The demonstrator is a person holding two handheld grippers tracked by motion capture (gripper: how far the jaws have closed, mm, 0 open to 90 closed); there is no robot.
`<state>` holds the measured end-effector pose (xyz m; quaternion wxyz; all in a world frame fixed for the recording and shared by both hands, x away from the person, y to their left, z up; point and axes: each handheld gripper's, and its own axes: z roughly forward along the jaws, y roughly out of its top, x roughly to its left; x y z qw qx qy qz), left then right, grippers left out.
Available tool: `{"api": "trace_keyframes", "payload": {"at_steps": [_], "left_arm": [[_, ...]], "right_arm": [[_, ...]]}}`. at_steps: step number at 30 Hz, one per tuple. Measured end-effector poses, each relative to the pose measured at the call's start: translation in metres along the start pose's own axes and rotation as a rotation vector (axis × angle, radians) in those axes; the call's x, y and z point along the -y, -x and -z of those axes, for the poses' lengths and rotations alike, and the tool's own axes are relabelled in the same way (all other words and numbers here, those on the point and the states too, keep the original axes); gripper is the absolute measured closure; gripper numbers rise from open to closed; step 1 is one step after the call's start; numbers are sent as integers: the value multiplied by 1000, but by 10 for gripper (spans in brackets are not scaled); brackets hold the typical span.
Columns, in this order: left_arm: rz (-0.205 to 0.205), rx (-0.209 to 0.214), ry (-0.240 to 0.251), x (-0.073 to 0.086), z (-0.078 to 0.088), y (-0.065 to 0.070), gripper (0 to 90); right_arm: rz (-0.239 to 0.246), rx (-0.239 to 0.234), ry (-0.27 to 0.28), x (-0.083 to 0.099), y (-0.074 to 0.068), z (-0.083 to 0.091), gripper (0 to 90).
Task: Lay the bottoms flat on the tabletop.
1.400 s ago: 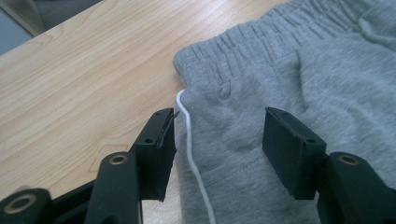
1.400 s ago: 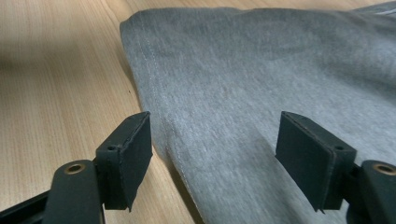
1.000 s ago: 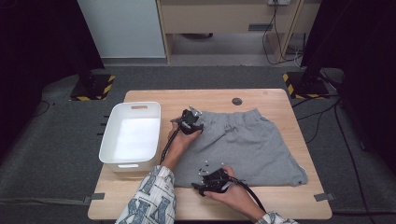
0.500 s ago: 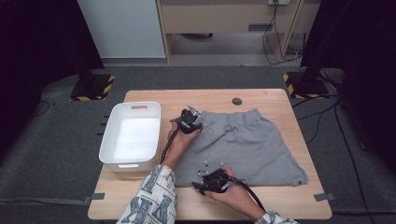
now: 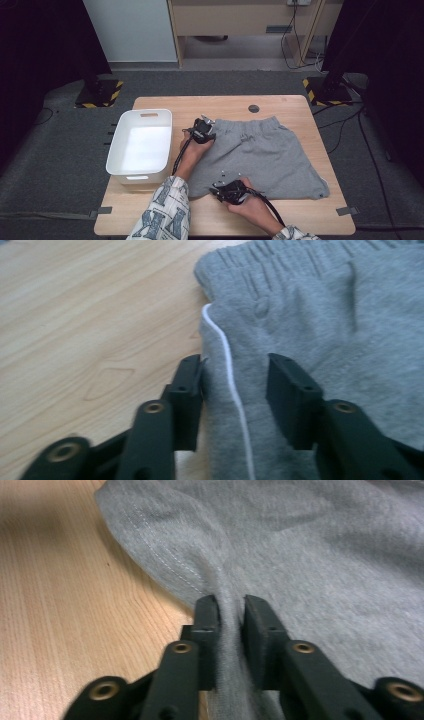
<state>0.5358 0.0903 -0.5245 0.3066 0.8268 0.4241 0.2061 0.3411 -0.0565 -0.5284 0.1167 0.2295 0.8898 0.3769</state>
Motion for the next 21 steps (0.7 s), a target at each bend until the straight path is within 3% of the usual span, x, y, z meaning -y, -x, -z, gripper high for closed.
{"api": "trace_keyframes", "payload": {"at_steps": [4, 15, 17, 19, 21], "left_arm": [[-2, 9, -8, 0, 1, 1, 613], [-23, 33, -31, 0, 5, 5, 635], [-21, 25, -26, 0, 5, 4, 621], [-4, 5, -14, -1, 3, 3, 558], [8, -6, 10, -2, 2, 2, 515]], "right_arm": [[-3, -10, -12, 1, 3, 3, 849], [22, -40, -40, 11, 4, 18, 854], [12, -54, -33, 11, 5, 19, 776], [-12, -59, -1, 10, 5, 19, 599], [-11, -71, 11, 6, 2, 18, 479]]}}
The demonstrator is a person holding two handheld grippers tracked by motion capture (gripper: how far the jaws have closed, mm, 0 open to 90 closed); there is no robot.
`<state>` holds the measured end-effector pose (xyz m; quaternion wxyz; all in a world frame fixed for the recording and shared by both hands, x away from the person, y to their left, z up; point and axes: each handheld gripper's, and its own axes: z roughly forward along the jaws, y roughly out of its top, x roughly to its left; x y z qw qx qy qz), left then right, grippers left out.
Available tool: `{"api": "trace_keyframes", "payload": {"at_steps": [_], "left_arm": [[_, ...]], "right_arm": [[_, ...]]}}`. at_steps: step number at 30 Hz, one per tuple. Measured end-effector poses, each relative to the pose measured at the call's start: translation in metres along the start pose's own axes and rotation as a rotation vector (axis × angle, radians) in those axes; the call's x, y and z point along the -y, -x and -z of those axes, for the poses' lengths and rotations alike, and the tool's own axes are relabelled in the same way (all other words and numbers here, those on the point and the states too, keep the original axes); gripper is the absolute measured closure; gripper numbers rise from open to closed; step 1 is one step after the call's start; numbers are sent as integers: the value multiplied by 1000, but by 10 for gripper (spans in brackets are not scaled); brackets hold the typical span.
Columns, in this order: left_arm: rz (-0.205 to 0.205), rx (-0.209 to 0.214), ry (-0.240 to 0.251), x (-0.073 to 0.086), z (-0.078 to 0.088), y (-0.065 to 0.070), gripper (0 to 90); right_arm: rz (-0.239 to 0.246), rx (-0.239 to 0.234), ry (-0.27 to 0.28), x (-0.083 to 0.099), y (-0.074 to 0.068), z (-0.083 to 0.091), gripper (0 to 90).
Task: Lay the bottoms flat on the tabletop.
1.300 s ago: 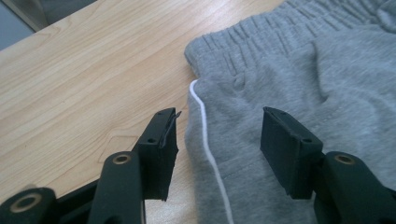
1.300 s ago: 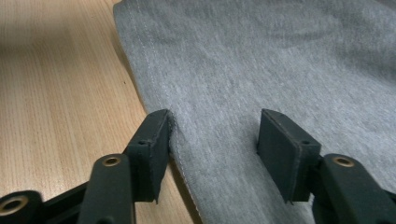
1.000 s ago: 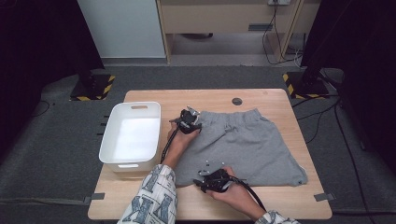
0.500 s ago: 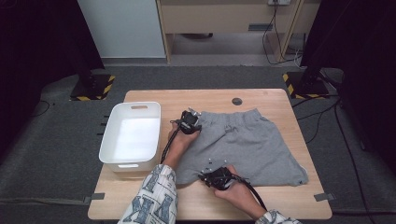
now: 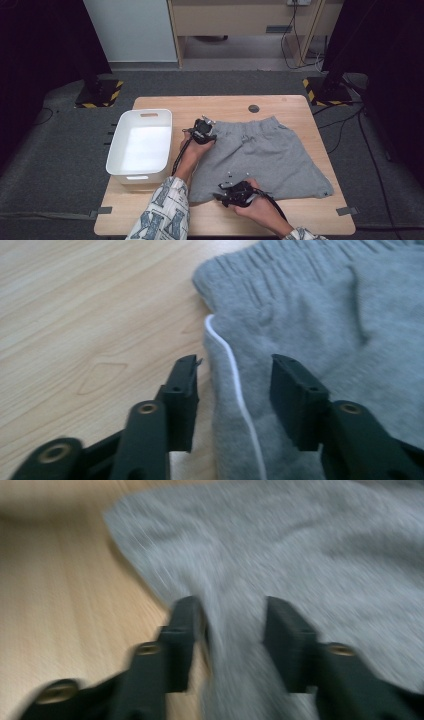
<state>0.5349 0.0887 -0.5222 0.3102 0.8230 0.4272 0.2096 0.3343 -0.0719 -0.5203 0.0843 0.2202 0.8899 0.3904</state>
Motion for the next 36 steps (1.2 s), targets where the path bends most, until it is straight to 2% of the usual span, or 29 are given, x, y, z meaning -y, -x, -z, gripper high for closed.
{"api": "trace_keyframes", "payload": {"at_steps": [1, 5, 9, 10, 17, 19, 21, 23, 26, 30, 33, 36], "left_arm": [[2, 1, 15, 0, -1, 0, 504], [6, 3, 44, -1, -4, 0, 466], [22, 7, 56, -1, -8, -2, 459], [26, 14, 43, -2, -10, -3, 455], [17, 41, 24, -6, -15, -2, 459], [36, 67, 15, -7, -15, -4, 498], [57, 78, 12, -7, -14, -4, 595], [53, 84, 9, -7, -14, -3, 668], [37, 89, -3, -8, -13, -1, 748], [36, 90, -11, -9, -10, 0, 831], [12, 87, 0, -12, -4, 0, 849], [14, 99, 26, -16, 4, -1, 853]], "right_arm": [[11, 8, 12, -2, -2, -1, 413], [30, 2, 23, -10, -9, -10, 302], [44, 4, 1, -13, -16, -23, 245], [44, 1, 0, -13, -17, -26, 241], [35, 8, -13, -15, -21, -36, 225], [22, 6, -11, -15, -20, -35, 272], [13, 14, -9, -15, -18, -34, 374], [-5, 27, -5, -14, -16, -32, 482], [-5, 37, -8, -14, -13, -30, 628], [-2, 51, -14, -16, -10, -30, 792], [-6, 44, -23, -17, -9, -29, 843], [-11, 32, -18, -17, -9, -27, 851]]}}
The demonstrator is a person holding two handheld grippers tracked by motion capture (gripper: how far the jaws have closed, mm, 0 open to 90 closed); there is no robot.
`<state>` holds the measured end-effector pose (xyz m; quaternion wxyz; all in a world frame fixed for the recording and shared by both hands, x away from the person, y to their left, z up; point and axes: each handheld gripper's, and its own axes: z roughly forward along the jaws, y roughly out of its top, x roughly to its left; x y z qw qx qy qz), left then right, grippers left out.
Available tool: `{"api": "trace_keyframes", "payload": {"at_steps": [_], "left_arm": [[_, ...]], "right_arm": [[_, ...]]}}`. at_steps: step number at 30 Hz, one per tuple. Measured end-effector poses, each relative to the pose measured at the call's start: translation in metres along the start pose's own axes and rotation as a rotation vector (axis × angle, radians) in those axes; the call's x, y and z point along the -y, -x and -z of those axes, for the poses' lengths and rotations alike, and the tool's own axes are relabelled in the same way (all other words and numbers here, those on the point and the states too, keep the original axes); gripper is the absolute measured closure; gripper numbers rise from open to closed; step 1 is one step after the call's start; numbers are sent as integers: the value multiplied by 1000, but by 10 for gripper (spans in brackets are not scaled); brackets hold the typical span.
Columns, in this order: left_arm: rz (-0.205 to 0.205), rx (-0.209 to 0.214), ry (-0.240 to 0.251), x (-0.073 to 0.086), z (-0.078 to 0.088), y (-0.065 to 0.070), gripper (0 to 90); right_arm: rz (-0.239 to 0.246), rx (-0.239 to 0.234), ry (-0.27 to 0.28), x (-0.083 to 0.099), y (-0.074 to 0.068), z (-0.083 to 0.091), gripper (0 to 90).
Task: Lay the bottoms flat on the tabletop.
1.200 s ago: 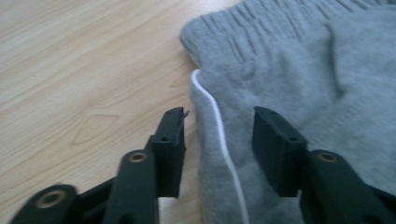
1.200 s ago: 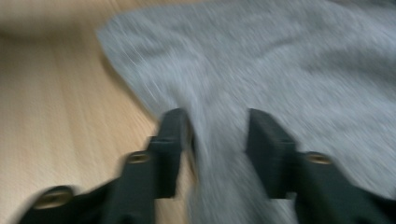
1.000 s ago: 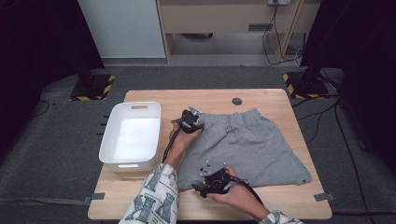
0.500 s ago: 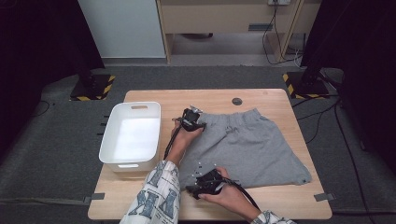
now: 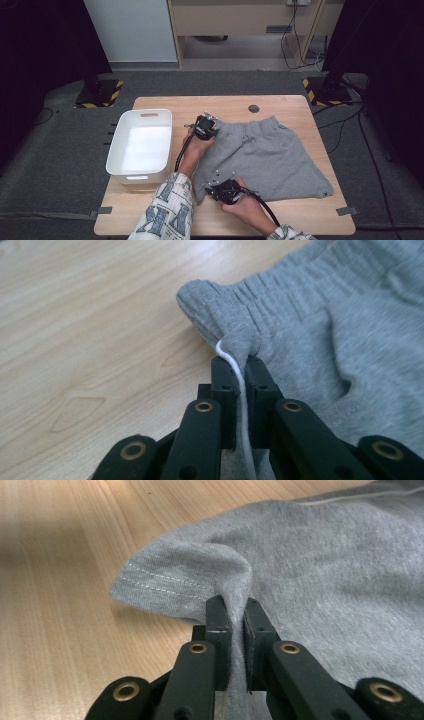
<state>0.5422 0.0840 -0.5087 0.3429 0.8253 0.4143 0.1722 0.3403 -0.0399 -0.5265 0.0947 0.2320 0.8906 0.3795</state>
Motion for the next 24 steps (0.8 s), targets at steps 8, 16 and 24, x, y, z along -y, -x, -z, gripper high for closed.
{"api": "trace_keyframes", "payload": {"at_steps": [8, 16, 24], "left_arm": [[-43, 10, 34, -10, 26, 1, 854], [-75, 20, 52, -23, 46, 6, 856], [-94, 20, 44, -32, 63, 1, 856]], "right_arm": [[10, -28, 39, -2, -7, 12, 853], [12, -39, 77, -11, -12, 25, 854], [23, -51, 109, -24, -18, 33, 853]]}}
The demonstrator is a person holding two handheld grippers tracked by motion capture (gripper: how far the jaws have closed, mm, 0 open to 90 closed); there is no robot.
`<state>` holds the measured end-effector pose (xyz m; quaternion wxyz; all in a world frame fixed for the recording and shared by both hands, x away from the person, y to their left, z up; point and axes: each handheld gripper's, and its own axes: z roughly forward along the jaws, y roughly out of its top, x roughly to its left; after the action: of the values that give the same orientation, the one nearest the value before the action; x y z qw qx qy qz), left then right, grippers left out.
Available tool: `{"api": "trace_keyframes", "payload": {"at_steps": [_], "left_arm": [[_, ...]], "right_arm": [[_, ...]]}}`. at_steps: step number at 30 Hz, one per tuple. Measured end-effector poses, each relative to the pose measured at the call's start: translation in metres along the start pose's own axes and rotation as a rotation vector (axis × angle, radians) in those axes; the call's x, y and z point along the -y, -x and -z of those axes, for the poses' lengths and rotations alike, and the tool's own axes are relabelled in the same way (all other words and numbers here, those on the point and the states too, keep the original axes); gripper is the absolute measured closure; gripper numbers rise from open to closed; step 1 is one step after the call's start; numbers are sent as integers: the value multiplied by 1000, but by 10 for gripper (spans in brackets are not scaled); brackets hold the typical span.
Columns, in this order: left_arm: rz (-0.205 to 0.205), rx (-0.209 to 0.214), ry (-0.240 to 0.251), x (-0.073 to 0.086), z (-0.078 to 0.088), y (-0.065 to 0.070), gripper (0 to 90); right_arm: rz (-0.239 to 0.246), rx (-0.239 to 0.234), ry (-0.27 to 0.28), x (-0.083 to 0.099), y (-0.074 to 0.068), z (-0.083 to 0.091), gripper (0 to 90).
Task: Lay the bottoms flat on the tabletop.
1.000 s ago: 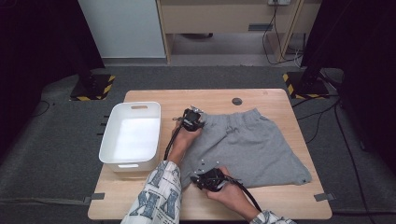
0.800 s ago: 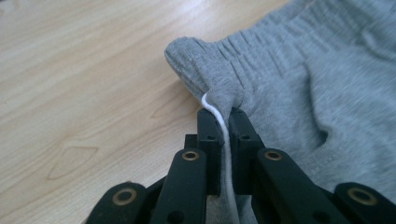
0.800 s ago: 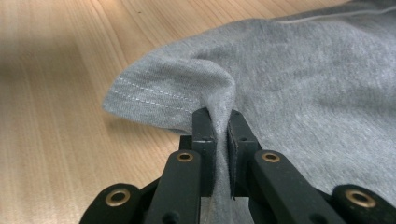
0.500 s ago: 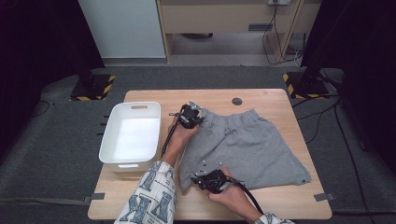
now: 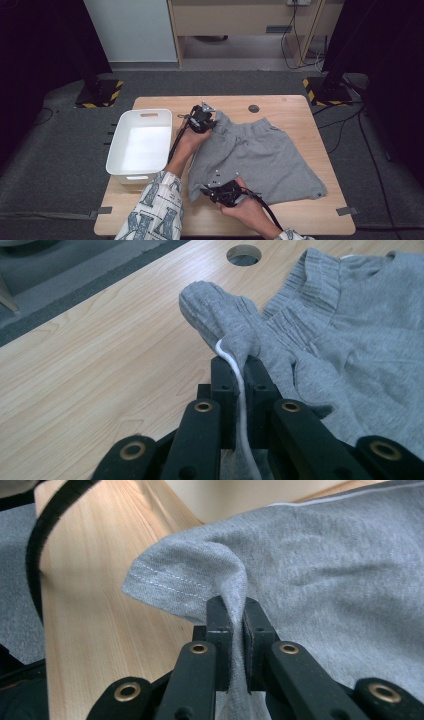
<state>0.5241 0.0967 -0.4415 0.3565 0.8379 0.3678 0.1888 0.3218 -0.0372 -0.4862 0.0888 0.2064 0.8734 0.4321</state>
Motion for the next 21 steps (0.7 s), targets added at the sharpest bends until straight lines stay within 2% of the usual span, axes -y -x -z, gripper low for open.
{"api": "trace_keyframes", "payload": {"at_steps": [10, 21], "left_arm": [[17, -1, 3, -1, 11, -11, 855], [23, 2, 18, -2, 21, -15, 855]], "right_arm": [[12, -14, 28, -14, -5, 3, 854], [20, -19, 41, -23, -8, 5, 854]]}}
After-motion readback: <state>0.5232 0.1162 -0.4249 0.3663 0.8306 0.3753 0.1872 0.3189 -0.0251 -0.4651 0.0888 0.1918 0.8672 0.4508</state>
